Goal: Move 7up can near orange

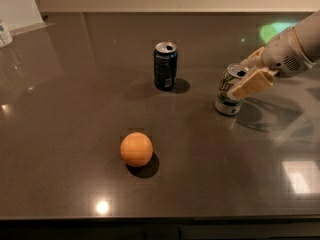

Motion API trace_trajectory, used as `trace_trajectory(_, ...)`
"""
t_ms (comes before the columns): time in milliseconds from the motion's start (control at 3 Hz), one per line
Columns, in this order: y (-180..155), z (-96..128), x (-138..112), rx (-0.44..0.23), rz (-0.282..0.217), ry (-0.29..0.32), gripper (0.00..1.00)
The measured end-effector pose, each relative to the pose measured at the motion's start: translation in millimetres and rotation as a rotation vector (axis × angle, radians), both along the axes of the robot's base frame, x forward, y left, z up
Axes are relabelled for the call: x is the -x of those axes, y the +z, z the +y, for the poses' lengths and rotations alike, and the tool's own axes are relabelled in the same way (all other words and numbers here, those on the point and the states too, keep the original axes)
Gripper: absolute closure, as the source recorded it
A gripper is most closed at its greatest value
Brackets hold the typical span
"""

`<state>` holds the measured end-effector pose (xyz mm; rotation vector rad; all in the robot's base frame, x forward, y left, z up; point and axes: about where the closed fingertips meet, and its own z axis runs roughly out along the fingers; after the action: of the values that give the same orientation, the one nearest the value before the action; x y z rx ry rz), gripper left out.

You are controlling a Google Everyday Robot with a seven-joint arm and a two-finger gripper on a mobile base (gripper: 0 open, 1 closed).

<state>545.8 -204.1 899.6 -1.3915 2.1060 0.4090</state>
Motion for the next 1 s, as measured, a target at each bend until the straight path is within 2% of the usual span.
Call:
trace_trajectory(333, 5, 5, 1, -0.022, 0.009, 0.009, 0.64)
trace_trajectory(667, 17, 25, 11, -0.058, 0.014, 0.056, 0.88)
trace_trajectory(1000, 32, 55, 28, -0.109, 0.017, 0.134, 1.0)
